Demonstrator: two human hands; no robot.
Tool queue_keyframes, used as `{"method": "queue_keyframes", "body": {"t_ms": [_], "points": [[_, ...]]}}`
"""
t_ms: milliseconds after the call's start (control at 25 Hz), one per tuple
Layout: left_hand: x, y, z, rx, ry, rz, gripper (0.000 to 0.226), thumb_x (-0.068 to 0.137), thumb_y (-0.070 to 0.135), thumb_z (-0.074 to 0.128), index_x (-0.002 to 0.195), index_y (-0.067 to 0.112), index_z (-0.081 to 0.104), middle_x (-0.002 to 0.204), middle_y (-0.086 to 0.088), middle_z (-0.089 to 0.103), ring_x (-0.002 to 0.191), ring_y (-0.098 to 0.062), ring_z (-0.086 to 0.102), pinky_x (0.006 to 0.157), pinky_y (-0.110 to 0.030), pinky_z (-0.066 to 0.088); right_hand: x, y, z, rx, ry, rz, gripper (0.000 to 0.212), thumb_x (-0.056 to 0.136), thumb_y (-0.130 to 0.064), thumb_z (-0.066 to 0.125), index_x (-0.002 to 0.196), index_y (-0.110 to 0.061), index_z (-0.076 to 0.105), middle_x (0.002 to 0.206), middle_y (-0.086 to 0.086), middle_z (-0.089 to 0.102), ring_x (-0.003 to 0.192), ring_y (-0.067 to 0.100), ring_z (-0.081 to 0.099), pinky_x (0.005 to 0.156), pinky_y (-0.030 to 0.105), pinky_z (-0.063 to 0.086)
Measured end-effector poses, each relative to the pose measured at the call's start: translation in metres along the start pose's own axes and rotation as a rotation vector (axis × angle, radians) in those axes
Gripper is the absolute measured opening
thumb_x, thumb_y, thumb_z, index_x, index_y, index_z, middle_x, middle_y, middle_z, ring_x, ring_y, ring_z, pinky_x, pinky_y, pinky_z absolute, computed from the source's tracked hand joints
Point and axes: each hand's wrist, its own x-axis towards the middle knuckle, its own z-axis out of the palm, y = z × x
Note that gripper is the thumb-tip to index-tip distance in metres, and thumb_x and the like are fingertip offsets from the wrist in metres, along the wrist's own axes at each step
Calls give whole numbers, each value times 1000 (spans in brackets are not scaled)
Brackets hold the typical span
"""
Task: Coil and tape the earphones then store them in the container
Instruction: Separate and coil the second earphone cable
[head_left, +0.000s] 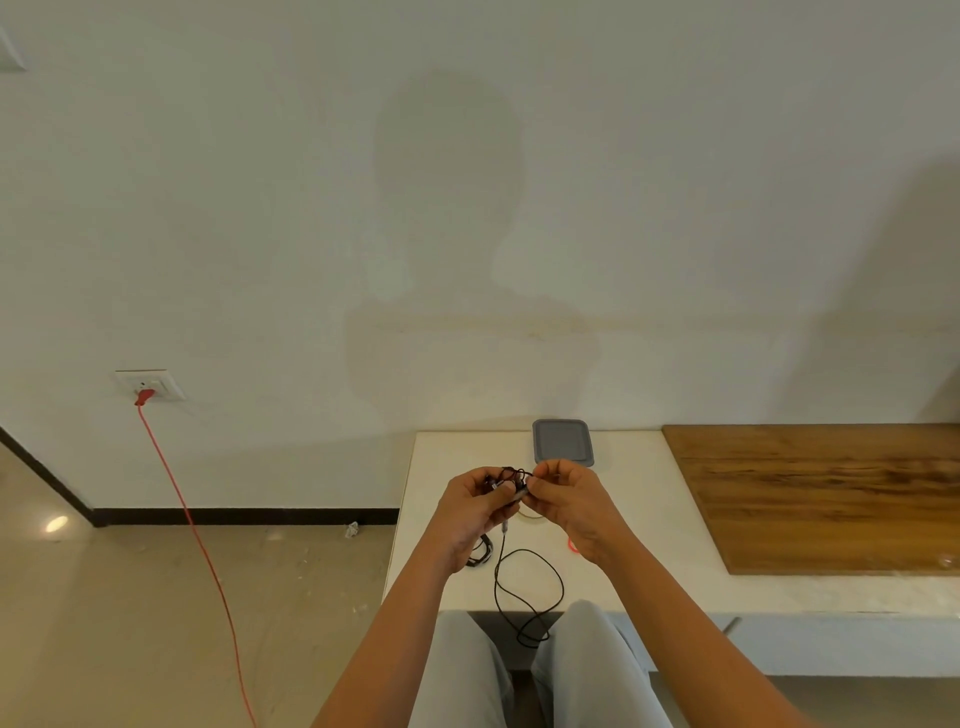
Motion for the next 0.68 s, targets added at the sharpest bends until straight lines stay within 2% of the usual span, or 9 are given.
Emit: {"method": "queue_keyframes", "body": {"t_ms": [120, 280, 360, 440, 560, 680], "points": [[1, -2, 0, 91, 46, 64, 11, 89, 4, 64, 98, 6, 69, 97, -16, 73, 90, -26, 71, 82, -32, 58, -2, 1, 0, -136, 19, -80, 9, 84, 4, 63, 91, -2, 64, 83, 11, 69, 80, 22, 69, 72, 24, 57], [1, -2, -1, 151, 77, 113, 12, 85, 8, 69, 97, 6, 68, 93, -16, 74, 87, -27, 73, 81, -34, 59, -4, 0, 0, -418, 51, -197, 14, 77, -18, 76, 90, -14, 72, 84, 1, 73, 79, 12, 68, 66, 16, 53], [0, -3, -1, 158, 80, 123, 14, 84, 10, 72, 97, 6, 69, 92, -16, 74, 86, -27, 73, 79, -34, 59, -3, 0, 1, -479, 63, -227, 15, 76, -25, 77, 88, -17, 74, 81, -4, 73, 77, 8, 68, 64, 14, 51], [-1, -3, -3, 177, 84, 143, 17, 81, 9, 75, 98, 6, 69, 91, -16, 74, 85, -27, 73, 78, -34, 60, -2, -1, 3, -483, 65, -229, 10, 77, -24, 75, 85, -18, 74, 79, -4, 73, 75, 9, 69, 64, 14, 52], [-2, -4, -3, 242, 69, 170, 21, 81, 7, 74, 101, 3, 68, 91, -18, 73, 83, -29, 73, 77, -37, 60, -2, 0, 7, -452, 90, -202, 4, 82, -16, 70, 81, -15, 73, 79, 3, 72, 77, 17, 70, 66, 20, 57], [-1, -6, 0, 282, 75, 176, 17, 85, 5, 69, 101, 3, 68, 92, -18, 72, 83, -29, 73, 77, -37, 61, 2, 3, 9, -495, 134, -154, 11, 86, -14, 62, 80, -10, 70, 81, 10, 70, 78, 22, 67, 76, 36, 59]]}}
